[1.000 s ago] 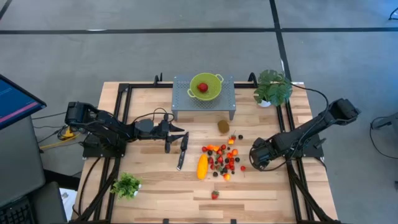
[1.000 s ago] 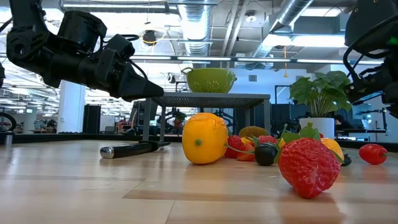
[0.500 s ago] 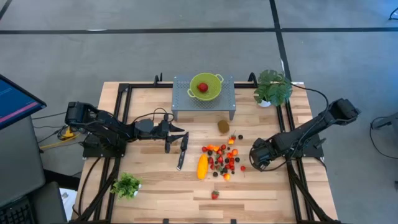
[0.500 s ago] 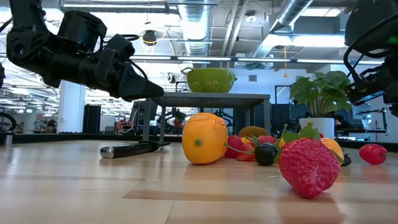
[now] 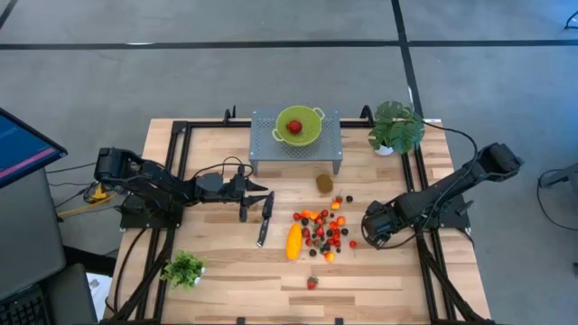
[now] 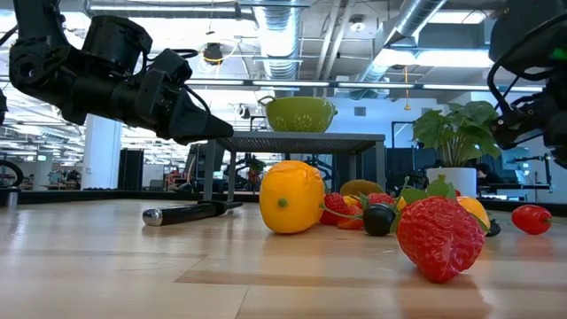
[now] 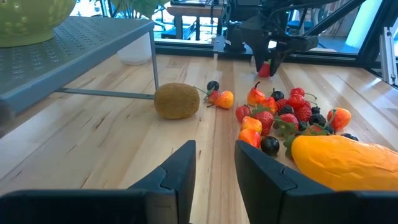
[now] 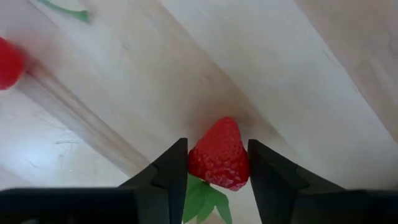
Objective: Pick & Place Fruit
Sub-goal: Put the strawberry into the green strainer bowl on the shelf
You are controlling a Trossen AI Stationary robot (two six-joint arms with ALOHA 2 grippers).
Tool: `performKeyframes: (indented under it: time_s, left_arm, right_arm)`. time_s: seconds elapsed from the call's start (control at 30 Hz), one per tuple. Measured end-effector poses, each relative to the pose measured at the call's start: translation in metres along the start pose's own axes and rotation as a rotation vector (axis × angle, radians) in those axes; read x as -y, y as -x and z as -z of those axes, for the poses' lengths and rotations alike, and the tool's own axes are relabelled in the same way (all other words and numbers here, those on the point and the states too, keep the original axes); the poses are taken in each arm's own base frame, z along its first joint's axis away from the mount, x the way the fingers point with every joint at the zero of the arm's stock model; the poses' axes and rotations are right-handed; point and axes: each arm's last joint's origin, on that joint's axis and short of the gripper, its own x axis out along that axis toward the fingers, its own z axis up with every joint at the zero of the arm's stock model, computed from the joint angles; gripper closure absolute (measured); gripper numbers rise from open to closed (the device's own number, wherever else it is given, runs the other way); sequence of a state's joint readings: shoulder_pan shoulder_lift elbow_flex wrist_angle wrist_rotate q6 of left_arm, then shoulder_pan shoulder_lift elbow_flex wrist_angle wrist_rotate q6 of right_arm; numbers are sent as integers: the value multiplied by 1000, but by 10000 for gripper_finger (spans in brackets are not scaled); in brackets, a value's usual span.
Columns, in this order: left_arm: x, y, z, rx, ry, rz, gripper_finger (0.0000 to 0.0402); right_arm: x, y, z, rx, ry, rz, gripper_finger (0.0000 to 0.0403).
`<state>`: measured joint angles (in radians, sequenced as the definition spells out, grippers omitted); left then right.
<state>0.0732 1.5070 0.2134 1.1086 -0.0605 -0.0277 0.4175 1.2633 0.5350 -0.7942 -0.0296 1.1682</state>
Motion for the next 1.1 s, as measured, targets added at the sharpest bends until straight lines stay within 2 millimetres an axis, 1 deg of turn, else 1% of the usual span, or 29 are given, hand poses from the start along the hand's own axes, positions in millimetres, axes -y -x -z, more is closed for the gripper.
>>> performKeyframes:
  time_s: [0.1,0.2,0.27,0.33,0.47,0.63,0.73,0.83,0.9,1.03,1.1]
  left_arm:
    - [0,0,0,0,0,0,296]
    - [0,0,0,0,0,0,296]
    - [0,0,0,0,0,0,296]
    - [0,0,0,0,0,1,296]
    - [0,0,0,0,0,1,296]
    - [0,0,0,0,0,1,296]
    - [0,0,0,0,0,2,296]
    - [0,0,0,0,0,5,296]
    - [0,0,0,0,0,5,296]
    - [0,0,0,0,0,5,296]
    - [0,0,0,0,0,5,296]
  right_arm:
    - [-1,0,0,4,4,-10,269]
    - [-5,0,-2,22,27,-51,247]
    - [-9,0,-4,41,52,-91,240]
    - [-14,1,-6,69,86,-145,245]
    - [-28,4,-11,146,184,-277,274]
    - [-47,17,-19,248,308,-450,274]
    - [-57,30,-26,329,378,-522,260]
    - [-64,44,-39,431,439,-577,249]
    - [-66,55,-51,509,478,-591,253]
    - [-64,82,-83,695,528,-597,272]
    - [-59,98,-101,797,550,-578,272]
